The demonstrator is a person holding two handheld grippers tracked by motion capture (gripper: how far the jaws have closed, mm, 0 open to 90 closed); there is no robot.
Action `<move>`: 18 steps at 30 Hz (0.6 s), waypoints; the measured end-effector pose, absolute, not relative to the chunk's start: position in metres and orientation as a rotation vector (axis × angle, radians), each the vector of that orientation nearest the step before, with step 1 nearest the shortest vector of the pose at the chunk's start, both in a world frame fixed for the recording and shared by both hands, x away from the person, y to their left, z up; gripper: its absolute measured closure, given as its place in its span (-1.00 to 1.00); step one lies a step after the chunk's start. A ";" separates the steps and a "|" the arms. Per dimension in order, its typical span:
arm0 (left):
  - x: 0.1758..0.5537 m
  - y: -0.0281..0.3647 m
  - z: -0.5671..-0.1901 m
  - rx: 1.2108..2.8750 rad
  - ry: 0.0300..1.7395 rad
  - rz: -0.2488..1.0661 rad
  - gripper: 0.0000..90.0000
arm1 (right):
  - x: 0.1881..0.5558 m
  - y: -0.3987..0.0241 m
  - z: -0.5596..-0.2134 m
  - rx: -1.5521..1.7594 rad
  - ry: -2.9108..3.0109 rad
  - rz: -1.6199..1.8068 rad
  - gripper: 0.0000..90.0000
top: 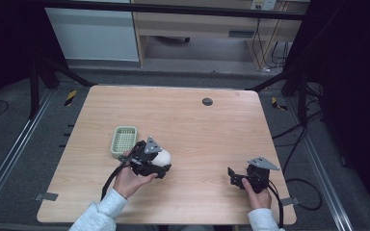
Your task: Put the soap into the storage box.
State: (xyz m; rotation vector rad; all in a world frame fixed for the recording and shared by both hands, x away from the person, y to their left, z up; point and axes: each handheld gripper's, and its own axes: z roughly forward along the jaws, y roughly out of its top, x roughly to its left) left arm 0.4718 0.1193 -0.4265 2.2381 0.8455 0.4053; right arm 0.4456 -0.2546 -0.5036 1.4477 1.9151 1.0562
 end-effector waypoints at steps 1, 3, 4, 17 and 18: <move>0.472 0.122 -0.426 2.236 0.852 0.409 -0.48 | 0.446 -0.255 -0.504 1.446 1.917 1.056 -0.91; 0.473 0.125 -0.425 2.231 0.856 0.414 -0.48 | 0.446 -0.255 -0.504 1.445 1.917 1.055 -0.91; 0.473 0.128 -0.424 2.232 0.864 0.416 -0.48 | 0.445 -0.254 -0.503 1.453 1.918 1.059 -0.91; 0.480 0.150 -0.418 2.207 0.914 0.454 -0.48 | 0.445 -0.254 -0.503 1.452 1.920 1.060 -0.91; 0.481 0.152 -0.417 2.205 0.921 0.458 -0.48 | 0.445 -0.254 -0.503 1.453 1.920 1.060 -0.91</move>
